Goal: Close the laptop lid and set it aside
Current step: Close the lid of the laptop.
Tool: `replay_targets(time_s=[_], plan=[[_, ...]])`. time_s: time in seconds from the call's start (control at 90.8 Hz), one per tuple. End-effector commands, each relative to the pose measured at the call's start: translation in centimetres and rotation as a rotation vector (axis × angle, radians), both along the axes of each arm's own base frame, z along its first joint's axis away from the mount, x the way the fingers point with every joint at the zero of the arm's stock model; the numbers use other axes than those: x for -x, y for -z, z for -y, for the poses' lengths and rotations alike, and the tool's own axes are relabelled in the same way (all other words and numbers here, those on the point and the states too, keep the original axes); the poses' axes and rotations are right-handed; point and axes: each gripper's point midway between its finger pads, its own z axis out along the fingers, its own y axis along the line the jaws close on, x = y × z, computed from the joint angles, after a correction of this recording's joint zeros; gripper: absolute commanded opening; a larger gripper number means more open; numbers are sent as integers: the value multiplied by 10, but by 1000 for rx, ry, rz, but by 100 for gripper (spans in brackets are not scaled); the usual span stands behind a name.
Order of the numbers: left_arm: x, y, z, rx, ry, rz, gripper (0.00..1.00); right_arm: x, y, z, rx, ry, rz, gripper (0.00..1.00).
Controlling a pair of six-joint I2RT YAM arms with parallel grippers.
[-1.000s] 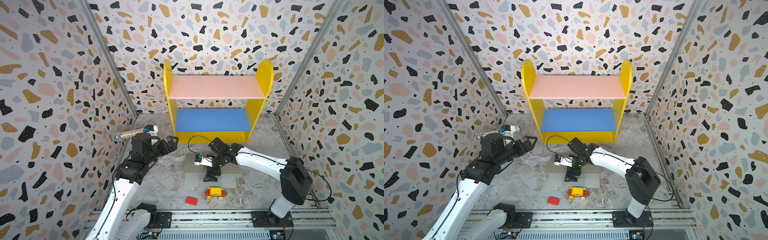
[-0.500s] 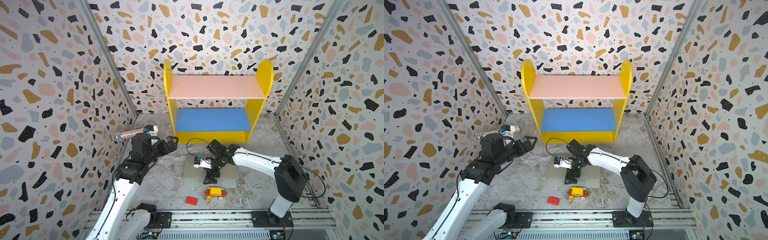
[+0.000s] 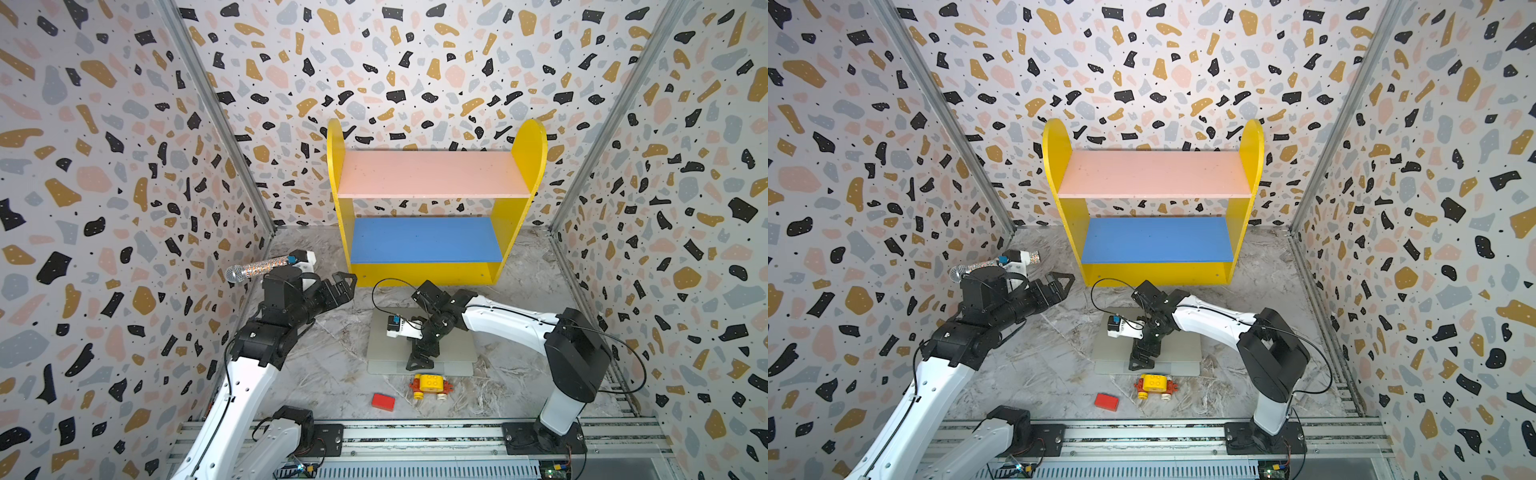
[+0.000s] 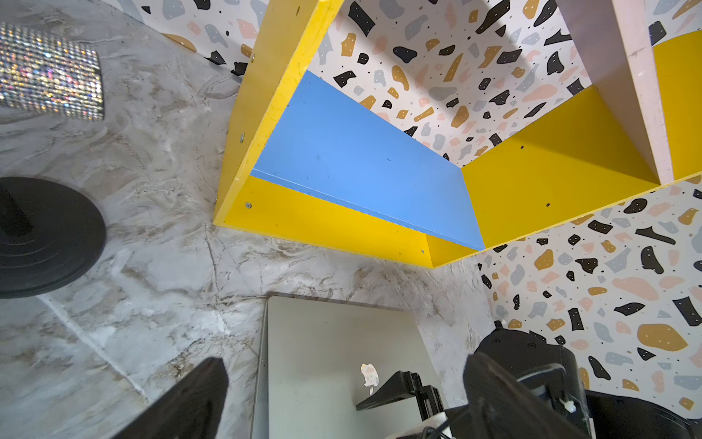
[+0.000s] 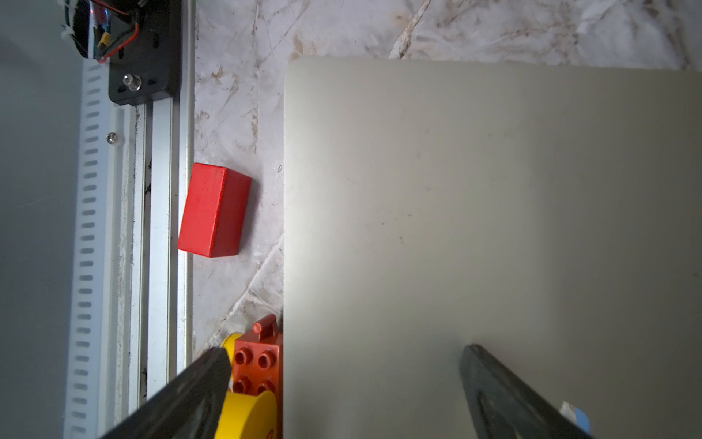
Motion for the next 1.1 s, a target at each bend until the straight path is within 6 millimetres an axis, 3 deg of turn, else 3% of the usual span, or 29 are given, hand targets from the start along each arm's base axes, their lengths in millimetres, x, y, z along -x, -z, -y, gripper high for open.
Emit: replay_targets(time_s=[0.0, 1.09], plan=[[-1, -3, -1, 1, 2, 28, 100, 12, 13, 13, 91, 11, -71, 100], [-1, -3, 0, 1, 3, 27, 100, 9, 24, 11, 124, 18, -90, 100]])
